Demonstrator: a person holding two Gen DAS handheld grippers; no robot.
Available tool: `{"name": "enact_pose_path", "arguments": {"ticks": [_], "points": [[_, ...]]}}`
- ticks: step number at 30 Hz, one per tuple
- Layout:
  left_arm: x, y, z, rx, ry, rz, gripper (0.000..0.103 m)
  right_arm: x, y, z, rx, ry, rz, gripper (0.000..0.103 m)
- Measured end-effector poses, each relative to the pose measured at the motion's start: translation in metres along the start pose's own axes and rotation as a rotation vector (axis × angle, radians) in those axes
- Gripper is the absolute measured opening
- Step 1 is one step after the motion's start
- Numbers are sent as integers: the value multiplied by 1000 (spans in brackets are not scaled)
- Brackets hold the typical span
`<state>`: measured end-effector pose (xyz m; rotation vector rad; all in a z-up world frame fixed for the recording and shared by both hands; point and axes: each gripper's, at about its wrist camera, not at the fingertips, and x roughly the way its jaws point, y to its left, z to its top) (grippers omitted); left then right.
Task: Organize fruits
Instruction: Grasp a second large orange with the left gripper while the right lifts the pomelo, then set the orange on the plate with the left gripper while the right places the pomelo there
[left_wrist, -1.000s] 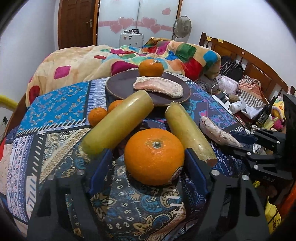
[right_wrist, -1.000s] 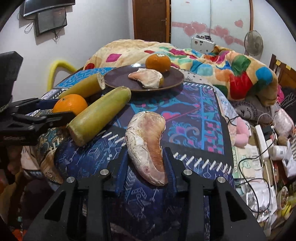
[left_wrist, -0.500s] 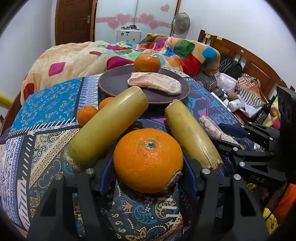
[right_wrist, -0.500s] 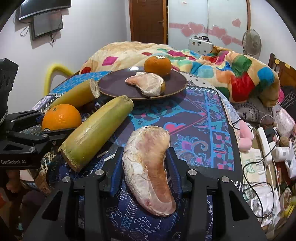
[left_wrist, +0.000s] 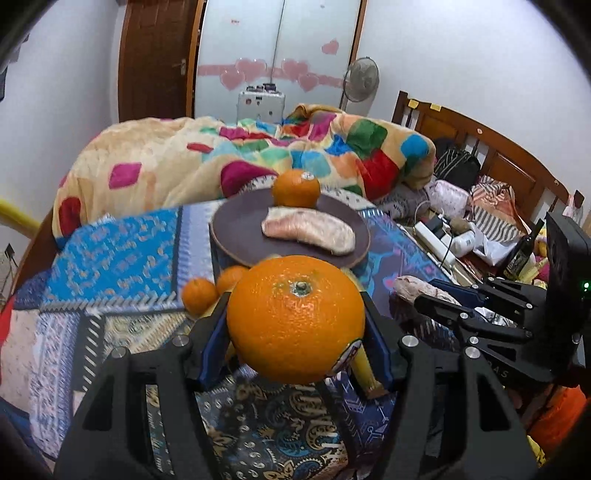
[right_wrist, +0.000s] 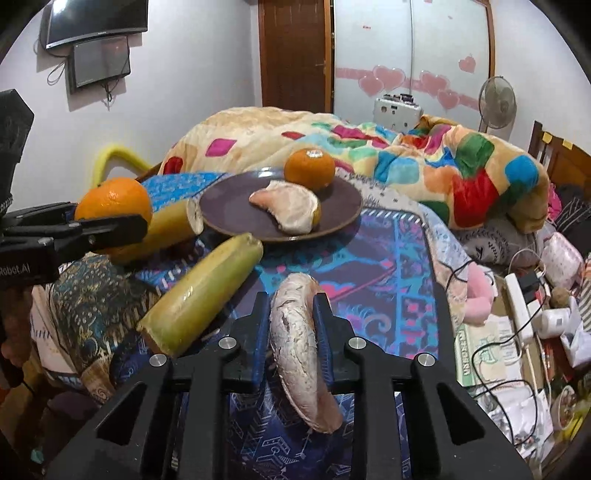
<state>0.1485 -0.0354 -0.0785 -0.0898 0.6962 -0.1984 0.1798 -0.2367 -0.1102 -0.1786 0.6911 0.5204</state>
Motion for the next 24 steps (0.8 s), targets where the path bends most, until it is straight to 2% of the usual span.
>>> {"name": "enact_pose_path", "arguments": {"ticks": [10, 24], "points": [[0, 11, 36, 8, -46, 60, 64, 3, -8, 35, -28, -71, -25, 21], [41, 33, 82, 18, -79, 110, 64, 27, -22, 80, -28, -168, -51, 21]]}}
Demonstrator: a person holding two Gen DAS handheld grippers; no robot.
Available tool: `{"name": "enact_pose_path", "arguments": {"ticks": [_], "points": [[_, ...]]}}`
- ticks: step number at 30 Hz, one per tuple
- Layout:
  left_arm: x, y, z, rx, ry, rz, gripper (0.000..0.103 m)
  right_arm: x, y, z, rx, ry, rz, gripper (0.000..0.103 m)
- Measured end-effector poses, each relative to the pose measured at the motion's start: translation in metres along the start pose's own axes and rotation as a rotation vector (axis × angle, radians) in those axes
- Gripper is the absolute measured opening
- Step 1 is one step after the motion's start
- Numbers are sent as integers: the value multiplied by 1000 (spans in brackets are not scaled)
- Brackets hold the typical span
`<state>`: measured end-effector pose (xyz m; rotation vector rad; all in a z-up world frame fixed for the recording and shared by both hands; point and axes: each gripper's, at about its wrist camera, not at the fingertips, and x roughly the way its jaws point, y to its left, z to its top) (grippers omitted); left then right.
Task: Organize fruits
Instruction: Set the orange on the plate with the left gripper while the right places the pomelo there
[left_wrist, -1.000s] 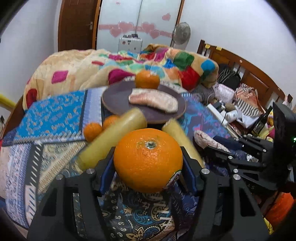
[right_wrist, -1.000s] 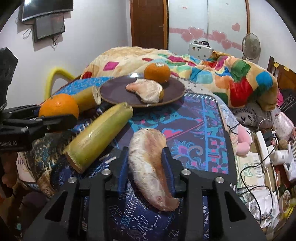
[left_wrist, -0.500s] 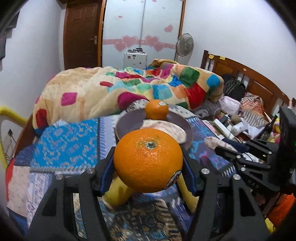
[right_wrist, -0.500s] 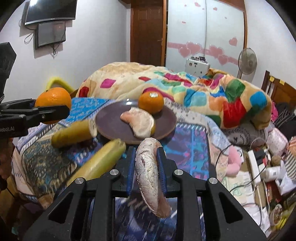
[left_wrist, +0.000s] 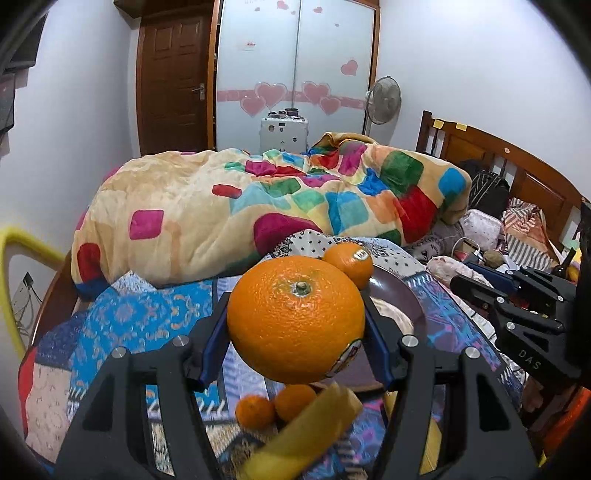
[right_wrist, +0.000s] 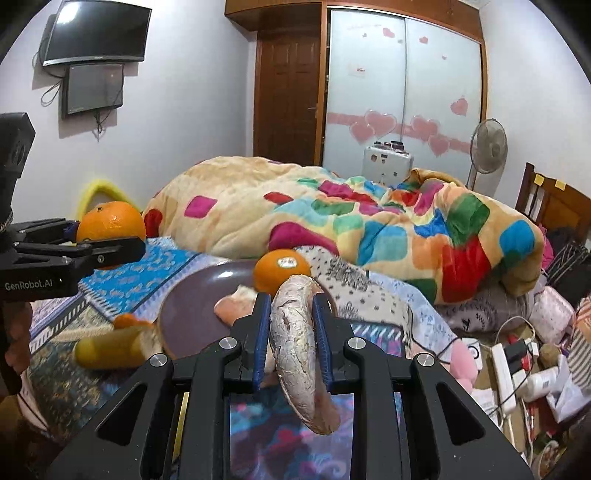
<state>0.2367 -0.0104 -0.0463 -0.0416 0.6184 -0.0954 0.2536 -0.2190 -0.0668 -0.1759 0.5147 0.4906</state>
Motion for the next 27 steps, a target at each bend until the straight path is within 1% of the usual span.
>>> {"name": "enact_pose_path", "arguments": {"ticks": [5, 8, 11, 16, 19, 24, 27], "points": [[21, 4, 10, 3, 14, 25, 64, 19, -8, 7, 15, 16, -5, 21], [39, 7, 18, -1, 53, 20, 64, 27, -11, 10, 23, 27, -4, 21], [55, 6, 25, 33, 88, 36, 64, 37, -13, 13, 13, 39, -12, 21], [77, 9, 31, 58, 144, 51, 64, 56, -13, 17, 4, 67, -14, 21], [91, 13, 32, 56, 194, 20, 64, 67, -13, 16, -3, 93, -13, 21], [114, 10, 28, 73, 268, -1, 64, 81, -10, 11, -7, 144, 0, 21], [126, 9, 26, 66, 316, -32, 64, 83, -9, 7, -7, 154, -5, 21]]}}
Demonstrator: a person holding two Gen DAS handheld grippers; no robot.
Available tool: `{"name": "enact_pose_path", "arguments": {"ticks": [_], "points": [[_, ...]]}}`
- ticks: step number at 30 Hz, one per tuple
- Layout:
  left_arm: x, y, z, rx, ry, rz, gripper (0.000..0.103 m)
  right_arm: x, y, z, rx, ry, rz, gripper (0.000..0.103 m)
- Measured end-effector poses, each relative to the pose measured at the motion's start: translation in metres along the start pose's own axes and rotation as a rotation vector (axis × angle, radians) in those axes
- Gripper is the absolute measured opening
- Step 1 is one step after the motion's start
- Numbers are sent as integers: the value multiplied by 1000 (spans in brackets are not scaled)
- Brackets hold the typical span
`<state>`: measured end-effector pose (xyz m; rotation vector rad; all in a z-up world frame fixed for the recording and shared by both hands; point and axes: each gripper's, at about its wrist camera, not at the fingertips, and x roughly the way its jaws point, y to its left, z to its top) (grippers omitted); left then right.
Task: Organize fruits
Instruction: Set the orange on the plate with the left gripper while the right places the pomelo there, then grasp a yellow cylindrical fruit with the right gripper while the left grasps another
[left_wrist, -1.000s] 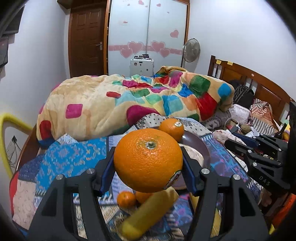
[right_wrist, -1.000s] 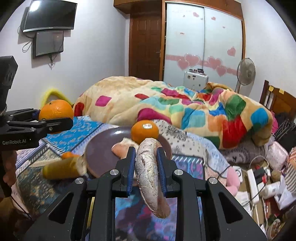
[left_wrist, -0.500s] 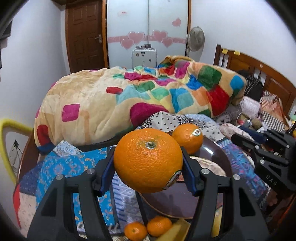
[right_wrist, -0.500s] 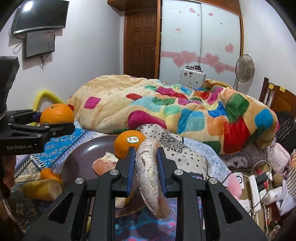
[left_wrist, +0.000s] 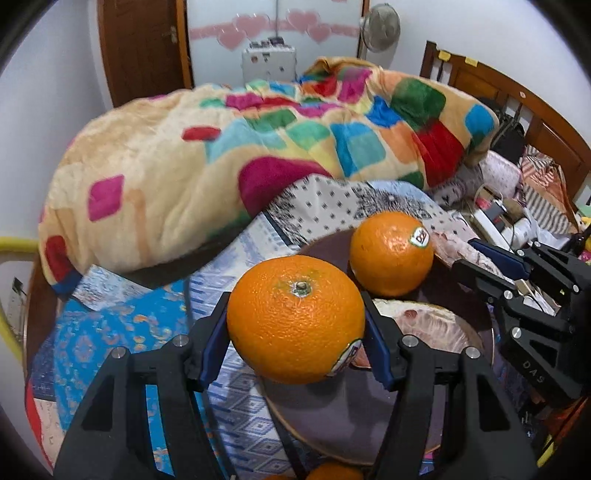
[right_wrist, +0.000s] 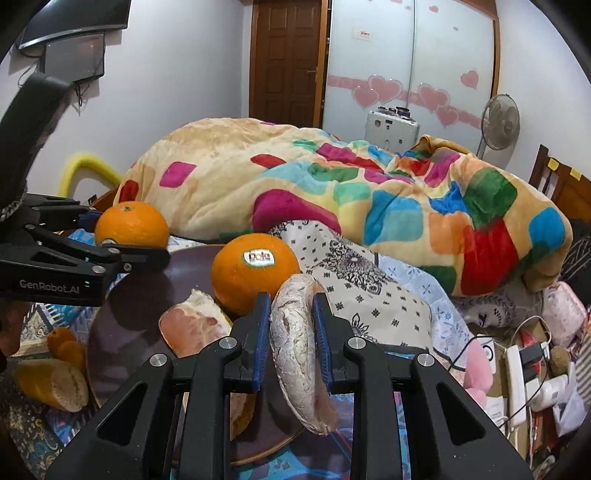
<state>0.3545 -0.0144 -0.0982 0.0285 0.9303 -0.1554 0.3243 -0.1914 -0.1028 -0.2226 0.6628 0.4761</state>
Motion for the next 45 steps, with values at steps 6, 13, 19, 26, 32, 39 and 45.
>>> {"name": "enact_pose_path", "arguments": {"ticks": [6, 13, 19, 26, 32, 39, 45], "points": [[15, -9, 0, 25, 48, -4, 64, 2, 0, 0, 1, 11, 10, 21], [27, -16, -2, 49, 111, -1, 64, 8, 2, -1, 0, 39, 54, 24], [9, -15, 2, 43, 53, 20, 74, -4, 6, 0, -9, 13, 56, 25], [-37, -7, -5, -3, -23, 23, 77, -30, 10, -1, 3, -11, 44, 32], [-76, -13, -36, 53, -86, 62, 81, -67, 18, -9, 4, -55, 50, 46], [-95, -15, -84, 43, -91, 34, 85, -92, 36, -33, 43, -67, 87, 50], [-94, -14, -121, 35, -61, -17, 85, -94, 58, -55, 21, -28, 103, 57]]}}
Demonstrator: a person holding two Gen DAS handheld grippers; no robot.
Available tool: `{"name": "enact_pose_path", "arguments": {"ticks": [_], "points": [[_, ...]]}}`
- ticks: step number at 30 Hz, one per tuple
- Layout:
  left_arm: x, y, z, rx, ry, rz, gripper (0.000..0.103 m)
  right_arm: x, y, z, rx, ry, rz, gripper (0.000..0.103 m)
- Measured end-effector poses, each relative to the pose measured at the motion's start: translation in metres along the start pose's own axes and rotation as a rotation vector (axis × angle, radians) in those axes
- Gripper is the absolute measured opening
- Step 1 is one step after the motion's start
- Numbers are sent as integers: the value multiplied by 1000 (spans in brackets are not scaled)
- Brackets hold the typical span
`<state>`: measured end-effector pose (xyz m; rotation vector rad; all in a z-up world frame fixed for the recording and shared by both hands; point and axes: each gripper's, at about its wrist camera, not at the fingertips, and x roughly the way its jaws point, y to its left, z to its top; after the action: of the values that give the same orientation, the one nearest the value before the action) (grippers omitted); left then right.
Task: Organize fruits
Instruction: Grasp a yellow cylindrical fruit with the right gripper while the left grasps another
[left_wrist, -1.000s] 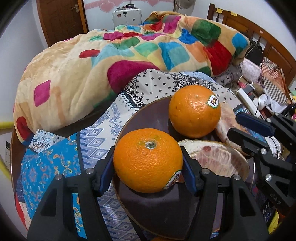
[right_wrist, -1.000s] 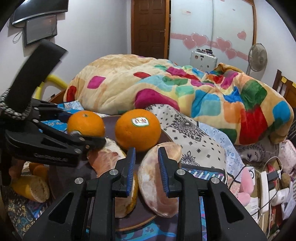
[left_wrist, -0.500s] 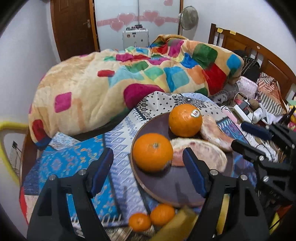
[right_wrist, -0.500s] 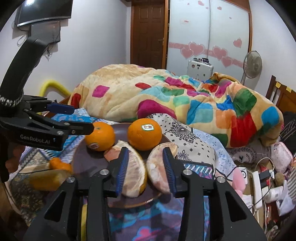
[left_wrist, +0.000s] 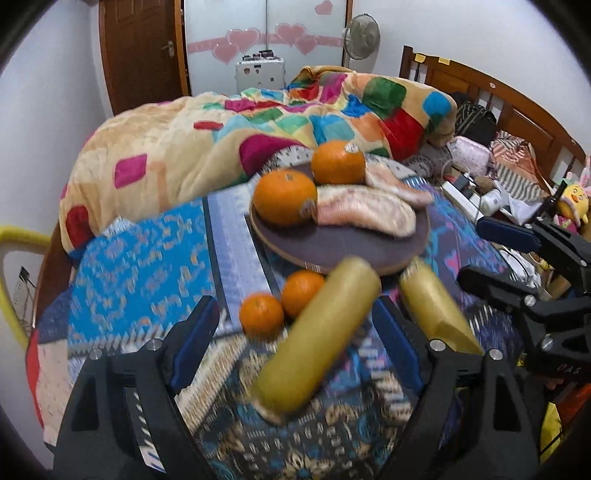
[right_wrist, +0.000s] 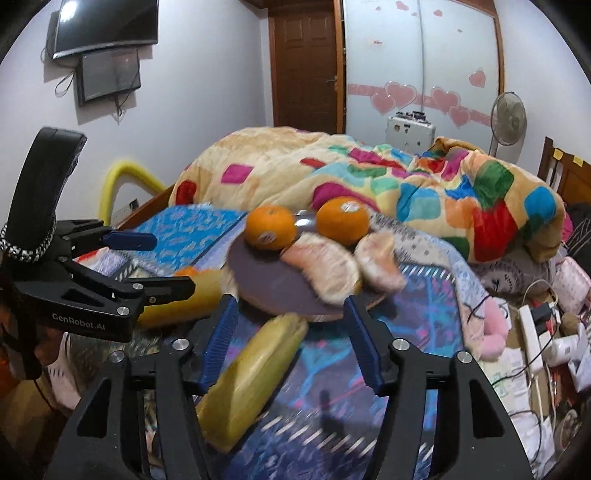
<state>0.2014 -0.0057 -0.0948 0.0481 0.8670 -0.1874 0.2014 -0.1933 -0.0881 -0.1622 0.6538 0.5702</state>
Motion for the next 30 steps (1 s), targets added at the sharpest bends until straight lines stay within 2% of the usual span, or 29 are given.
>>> {"name": "enact_pose_path", "arguments": {"ticks": [7, 10, 14, 17, 20, 22, 25, 30], "points": [[12, 9, -31, -18, 44, -27, 85, 9, 9, -29, 31, 58, 39, 57], [21, 7, -34, -8, 65, -46, 85, 17, 14, -30, 30, 82, 55, 57], [27, 4, -32, 1, 56, -52, 85, 28, 20, -31, -1, 113, 36, 57], [30, 1, -30, 8, 56, -75, 70, 27, 19, -33, -13, 118, 40, 54], [28, -2, -31, 24, 42, -48, 56, 21, 16, -35, -16, 113, 41, 44], [25, 0, -33, 13, 51, -64, 48, 17, 14, -36, -19, 113, 42, 39], [15, 1, -40, -8, 56, -85, 40, 9, 10, -39, -29, 109, 24, 35], [-2, -6, -53, -21, 71, -71, 35, -3, 2, -48, -25, 117, 0, 35]]}}
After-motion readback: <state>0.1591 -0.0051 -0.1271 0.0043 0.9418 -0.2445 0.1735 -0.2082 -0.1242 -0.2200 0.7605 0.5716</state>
